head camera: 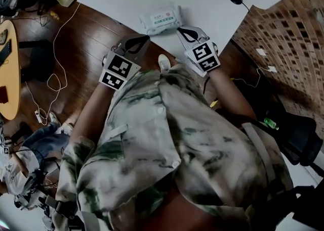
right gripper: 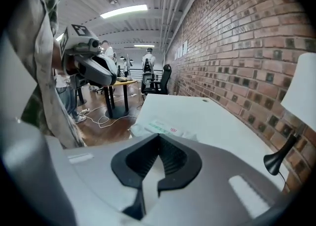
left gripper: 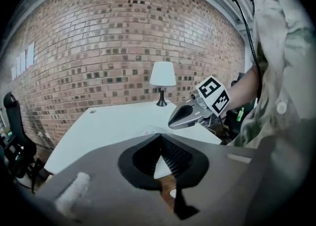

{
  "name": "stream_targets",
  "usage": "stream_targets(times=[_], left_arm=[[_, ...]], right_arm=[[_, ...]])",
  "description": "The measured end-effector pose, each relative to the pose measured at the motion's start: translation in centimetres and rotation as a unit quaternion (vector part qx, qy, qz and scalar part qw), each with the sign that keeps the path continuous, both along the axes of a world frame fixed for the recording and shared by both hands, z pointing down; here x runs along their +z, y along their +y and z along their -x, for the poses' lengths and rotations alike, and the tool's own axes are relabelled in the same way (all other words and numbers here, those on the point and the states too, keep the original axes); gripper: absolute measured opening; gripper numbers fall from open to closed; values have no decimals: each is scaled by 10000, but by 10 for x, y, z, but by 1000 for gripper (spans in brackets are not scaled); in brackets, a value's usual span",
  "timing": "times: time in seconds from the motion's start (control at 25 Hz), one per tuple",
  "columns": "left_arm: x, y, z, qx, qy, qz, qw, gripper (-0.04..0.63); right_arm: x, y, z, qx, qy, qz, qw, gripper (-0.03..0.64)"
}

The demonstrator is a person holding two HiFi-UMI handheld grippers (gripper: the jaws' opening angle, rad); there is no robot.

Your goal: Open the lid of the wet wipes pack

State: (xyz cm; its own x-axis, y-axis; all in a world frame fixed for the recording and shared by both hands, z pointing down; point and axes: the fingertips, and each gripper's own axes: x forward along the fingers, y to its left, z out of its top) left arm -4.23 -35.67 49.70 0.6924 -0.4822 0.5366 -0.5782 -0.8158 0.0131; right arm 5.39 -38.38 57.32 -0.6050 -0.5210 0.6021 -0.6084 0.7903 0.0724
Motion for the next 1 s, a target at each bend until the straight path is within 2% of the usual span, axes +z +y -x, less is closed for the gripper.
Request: stream_targets(times=[0.28, 0.48, 0.52, 0.56, 0.68, 0.88, 1.0], left_arm=[[48, -40, -26, -29, -859, -58, 9963, 4], [76, -49, -37, 235, -1509, -104, 9882, 5], [82, -49, -40, 332, -1636, -95, 9859, 14], [88, -47, -43, 428, -1749, -59, 9836, 65], [101, -46, -49, 615, -2007, 42, 9777, 67], [109, -55, -55, 676, -2433, -179, 9674, 67], [114, -55, -59, 776, -2568, -204, 9631, 69]], right_arm=[[47, -22, 1, -530, 135, 223, 9983, 6], [54, -20, 8, -683, 164, 304, 9971, 6], [54, -20, 9, -679, 177, 329, 9970, 6], [55, -20, 9, -675, 184, 350, 9969, 6], [57, -19, 12, -665, 159, 433, 9967, 5], [57, -19, 10, -640, 82, 435, 9970, 0], [57, -17, 10, -657, 71, 449, 9968, -2]])
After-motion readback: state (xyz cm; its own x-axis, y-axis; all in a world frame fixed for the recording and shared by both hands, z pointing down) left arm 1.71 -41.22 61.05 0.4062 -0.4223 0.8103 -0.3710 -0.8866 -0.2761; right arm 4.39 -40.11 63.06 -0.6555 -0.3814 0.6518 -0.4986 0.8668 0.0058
